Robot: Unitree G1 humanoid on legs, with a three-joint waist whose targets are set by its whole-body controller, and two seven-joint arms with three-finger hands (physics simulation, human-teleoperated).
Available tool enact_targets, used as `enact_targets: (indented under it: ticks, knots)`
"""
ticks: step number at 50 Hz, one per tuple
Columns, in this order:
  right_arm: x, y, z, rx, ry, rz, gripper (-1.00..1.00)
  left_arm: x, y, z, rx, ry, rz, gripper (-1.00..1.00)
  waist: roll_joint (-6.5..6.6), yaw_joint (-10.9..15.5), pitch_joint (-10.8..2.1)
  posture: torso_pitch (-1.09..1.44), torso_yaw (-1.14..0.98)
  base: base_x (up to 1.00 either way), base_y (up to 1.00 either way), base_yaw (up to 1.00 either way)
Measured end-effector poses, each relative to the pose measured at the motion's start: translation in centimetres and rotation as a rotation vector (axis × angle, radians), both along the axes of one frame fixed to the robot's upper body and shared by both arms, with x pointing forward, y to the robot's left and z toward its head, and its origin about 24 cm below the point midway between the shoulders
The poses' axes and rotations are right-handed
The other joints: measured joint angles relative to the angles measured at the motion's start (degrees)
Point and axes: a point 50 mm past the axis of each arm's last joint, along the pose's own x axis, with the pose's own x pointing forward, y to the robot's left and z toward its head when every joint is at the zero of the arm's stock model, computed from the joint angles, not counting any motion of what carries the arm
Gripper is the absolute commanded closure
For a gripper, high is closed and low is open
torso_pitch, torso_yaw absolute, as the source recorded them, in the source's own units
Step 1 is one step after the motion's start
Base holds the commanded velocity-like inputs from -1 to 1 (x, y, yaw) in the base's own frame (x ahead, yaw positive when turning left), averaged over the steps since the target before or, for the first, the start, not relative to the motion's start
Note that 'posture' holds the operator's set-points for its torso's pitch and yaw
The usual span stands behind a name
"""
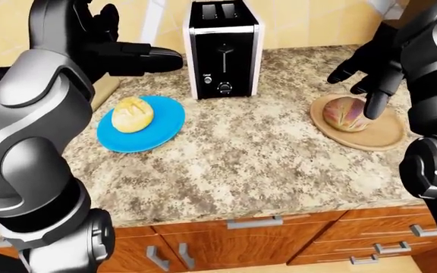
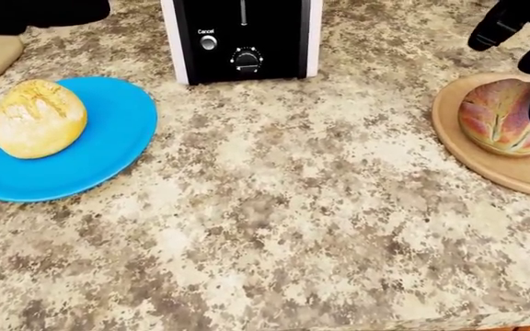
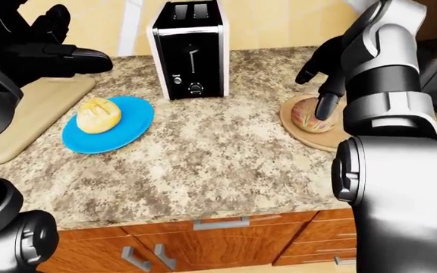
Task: Place all breads on the cutting board.
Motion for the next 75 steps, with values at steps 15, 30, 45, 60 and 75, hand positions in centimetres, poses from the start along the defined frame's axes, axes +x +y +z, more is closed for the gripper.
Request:
enact_targets:
  ticks: [15, 30, 45, 60, 75]
  knots:
    - [-1.0, -1.6, -0.4, -0.045, 0.047, -0.018, -1.00, -0.2, 0.1, 0.1, -0.002, -0.004, 0.005, -1.00, -0.14, 0.2, 0.10, 0.00, 0.00, 0.00, 0.00, 0.00]
    - [-0.8, -1.7, -1.5, -0.052, 0.051, -0.018, -1.00, -0.1, 0.0, 0.0, 0.001, -0.003, -0.002, -1.00, -0.18, -0.2, -0.19, 0.00, 0.00, 0.00, 0.00, 0.00]
    - [-0.4, -1.0, -2.2, -0.079, 0.035, 0.009, -1.00, -0.2, 0.1, 0.0, -0.002, -0.004, -0.001, -1.00, -0.42, -0.3, -0.39, 0.00, 0.00, 0.00, 0.00, 0.00]
    - [1.1, -0.3, -4.0, -0.118, -0.035, 0.033, -1.00, -0.2, -0.1, 0.1, -0.001, -0.004, -0.010, -1.00, -0.36, -0.4, -0.52, 0.00, 0.00, 0.00, 0.00, 0.00]
    - [1.7, -0.4, -4.7, -0.149, -0.131, 0.027, -0.81, -0.2, 0.0, 0.0, -0.002, -0.002, -0.009, -1.00, -0.69, -0.4, -0.72, 0.00, 0.00, 0.00, 0.00, 0.00]
